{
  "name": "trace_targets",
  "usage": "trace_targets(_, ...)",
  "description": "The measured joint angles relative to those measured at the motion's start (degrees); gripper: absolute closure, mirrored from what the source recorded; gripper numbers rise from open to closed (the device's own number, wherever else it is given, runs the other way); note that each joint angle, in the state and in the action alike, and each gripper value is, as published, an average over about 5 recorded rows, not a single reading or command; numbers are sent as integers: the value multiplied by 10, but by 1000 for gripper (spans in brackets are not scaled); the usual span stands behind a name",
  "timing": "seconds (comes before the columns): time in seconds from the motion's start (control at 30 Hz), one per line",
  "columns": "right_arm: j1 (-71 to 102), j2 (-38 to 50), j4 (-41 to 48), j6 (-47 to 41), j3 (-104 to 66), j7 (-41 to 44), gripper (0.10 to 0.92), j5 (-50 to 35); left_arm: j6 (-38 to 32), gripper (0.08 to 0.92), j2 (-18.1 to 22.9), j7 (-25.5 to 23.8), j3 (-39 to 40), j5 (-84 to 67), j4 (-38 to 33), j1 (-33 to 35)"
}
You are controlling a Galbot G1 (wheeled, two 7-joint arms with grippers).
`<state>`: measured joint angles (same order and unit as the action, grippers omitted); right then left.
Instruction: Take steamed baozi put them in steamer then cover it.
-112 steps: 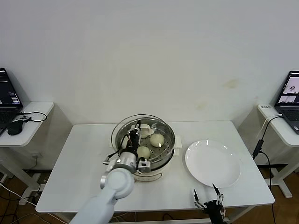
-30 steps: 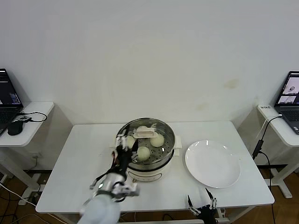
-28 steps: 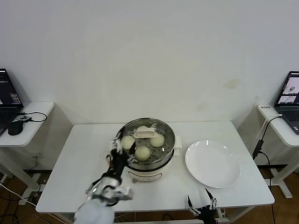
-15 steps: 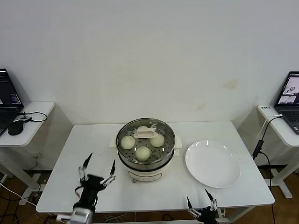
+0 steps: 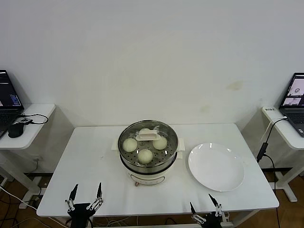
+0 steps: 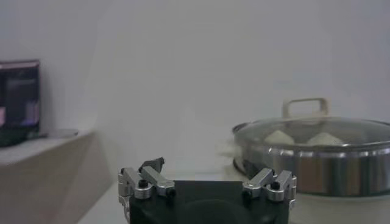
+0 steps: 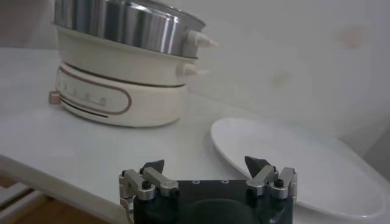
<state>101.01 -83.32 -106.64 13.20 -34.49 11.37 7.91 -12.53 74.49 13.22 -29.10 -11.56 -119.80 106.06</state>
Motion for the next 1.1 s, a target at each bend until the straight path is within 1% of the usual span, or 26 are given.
trace_targets(0.23,9,9,-15,-12,4,2,203,-11,-11,177,15,2,-1,-15,7,18)
trace_targets(0.47,13,10,-23,-15,9,1,203,-12,-21,177,20,2,-4,-17,18,28)
trace_targets(1.1,13,9,-19,-12,19,1,203,-1,-34,177,23,-10,-8,0,25,38)
